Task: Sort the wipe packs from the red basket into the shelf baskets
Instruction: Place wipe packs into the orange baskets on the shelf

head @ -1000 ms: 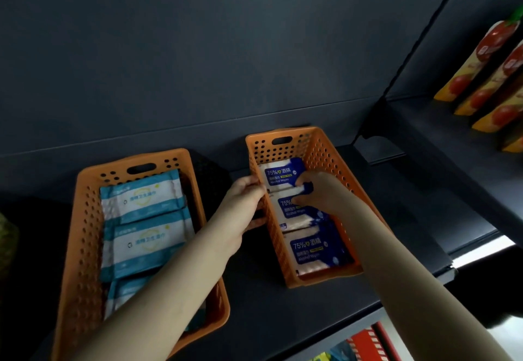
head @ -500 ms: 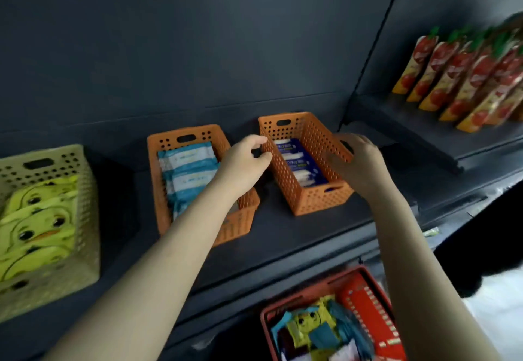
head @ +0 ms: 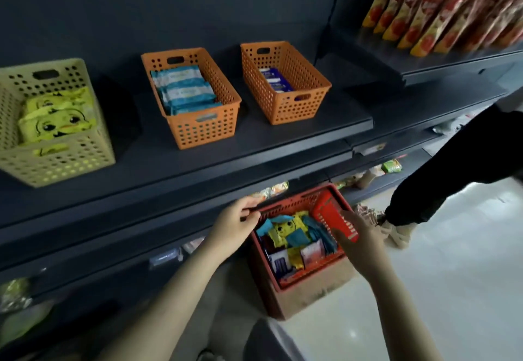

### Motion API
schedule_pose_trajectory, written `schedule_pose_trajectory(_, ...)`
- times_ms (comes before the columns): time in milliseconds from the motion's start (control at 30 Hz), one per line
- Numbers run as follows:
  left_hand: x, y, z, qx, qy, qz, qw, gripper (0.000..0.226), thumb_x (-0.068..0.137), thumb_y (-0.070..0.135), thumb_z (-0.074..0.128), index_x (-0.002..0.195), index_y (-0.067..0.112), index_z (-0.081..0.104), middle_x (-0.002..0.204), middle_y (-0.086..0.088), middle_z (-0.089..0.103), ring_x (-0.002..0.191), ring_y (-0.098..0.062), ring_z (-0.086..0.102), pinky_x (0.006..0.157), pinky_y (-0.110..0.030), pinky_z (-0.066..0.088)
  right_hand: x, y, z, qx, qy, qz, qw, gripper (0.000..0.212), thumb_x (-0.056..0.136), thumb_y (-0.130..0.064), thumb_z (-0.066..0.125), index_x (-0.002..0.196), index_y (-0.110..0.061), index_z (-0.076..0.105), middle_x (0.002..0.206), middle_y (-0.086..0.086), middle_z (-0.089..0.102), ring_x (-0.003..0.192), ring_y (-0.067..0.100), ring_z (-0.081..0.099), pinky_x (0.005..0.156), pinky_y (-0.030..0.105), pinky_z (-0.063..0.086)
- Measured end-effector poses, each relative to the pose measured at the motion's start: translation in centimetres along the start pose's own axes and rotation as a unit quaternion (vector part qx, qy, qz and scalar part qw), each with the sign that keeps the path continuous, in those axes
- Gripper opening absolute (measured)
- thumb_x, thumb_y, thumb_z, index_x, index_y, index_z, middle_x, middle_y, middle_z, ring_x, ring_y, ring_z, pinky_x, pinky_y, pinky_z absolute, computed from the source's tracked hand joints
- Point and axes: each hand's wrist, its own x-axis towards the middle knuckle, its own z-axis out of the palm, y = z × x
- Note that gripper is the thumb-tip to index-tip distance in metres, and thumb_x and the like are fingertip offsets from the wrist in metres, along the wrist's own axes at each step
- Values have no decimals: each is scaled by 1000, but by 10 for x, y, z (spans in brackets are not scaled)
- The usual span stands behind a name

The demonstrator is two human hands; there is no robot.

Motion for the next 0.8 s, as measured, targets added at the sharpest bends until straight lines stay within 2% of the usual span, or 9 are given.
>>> schedule_pose_trajectory(100, -5, -30, 33, 5, -7, -49, 999, 28, 96, 18, 58, 122, 28, 58, 125, 10, 60, 119, -12, 56, 98, -25, 44, -10, 40, 4, 16, -12, 35, 999, 41, 82, -11, 75, 121, -6, 63, 113, 16, 68, 88, 21, 60, 69, 25, 38)
schedule_pose_trajectory(233, 4, -54, 84, -31, -14, -117, 993, 26, 96, 17, 58, 120, 25, 58, 129, 2, 59, 123, -17, 55, 100, -27, 43, 15, 90, 2, 30, -41, 71, 996, 38, 84, -14, 74, 120, -8, 63, 117, 13, 67, 99, 28, 62, 73, 28, 40)
schedule_pose_trajectory(367, 32, -74, 137, -65, 24, -179, 981, 31, 96, 13, 57, 127, 12, 57, 133, -7, 58, 124, -21, 54, 99, -26, 44, 69, 139, 6, 44, -105, 73, 991, 34, 88, -12, 70, 120, -6, 62, 113, 14, 68, 92, 22, 62, 68, 25, 47)
schedule_pose_trajectory(433, 44, -87, 164, -78, 60, -215, 972, 33, 97, 15, 57, 129, 9, 56, 134, -9, 58, 123, -21, 56, 91, -22, 45, 103, 168, 14, 57, -168, 86, 980, 33, 90, -11, 67, 121, -3, 60, 116, 18, 66, 99, 29, 64, 79, 37, 54)
schedule_pose_trajectory(500, 54, -104, 192, -86, 103, -254, 958, 38, 96, 19, 59, 132, 6, 55, 134, -10, 58, 119, -21, 57, 93, -27, 46, 137, 199, 28, 49, -223, 90, 969, 32, 91, -14, 67, 120, -4, 58, 119, 18, 64, 105, 33, 64, 86, 48, 54)
schedule_pose_trajectory(567, 67, -127, 219, -87, 125, -292, 944, 44, 96, 23, 60, 135, 5, 53, 133, -11, 58, 115, -23, 59, 100, -36, 46, 167, 229, 50, 42, -270, 85, 958, 33, 91, -17, 67, 121, -7, 58, 119, 15, 63, 101, 26, 65, 76, 39, 58)
schedule_pose_trajectory(633, 81, -155, 244, -68, 129, -324, 935, 47, 96, 27, 59, 137, 6, 50, 133, -11, 59, 118, -23, 58, 101, -36, 45, 192, 255, 79, 37, -316, 93, 944, 35, 91, -21, 67, 122, -12, 57, 120, 12, 63, 96, 20, 65, 70, 29, 57)
schedule_pose_trajectory(733, 106, -204, 277, -53, 131, -363, 921, 52, 97, 34, 56, 141, 12, 45, 135, -8, 57, 117, -19, 55, 92, -30, 42, 220, 291, 134, 7, -373, 107, 922, 43, 91, -26, 67, 129, -11, 54, 124, 13, 62, 109, 28, 62, 91, 43, 53)
schedule_pose_trajectory(800, 124, -239, 295, -90, 154, -390, 904, 56, 96, 33, 57, 145, 14, 39, 141, -9, 51, 123, -22, 52, 93, -32, 41, 231, 312, 171, 4, -409, 102, 907, 46, 93, -28, 64, 133, -11, 51, 125, 15, 62, 109, 27, 62, 87, 37, 52)
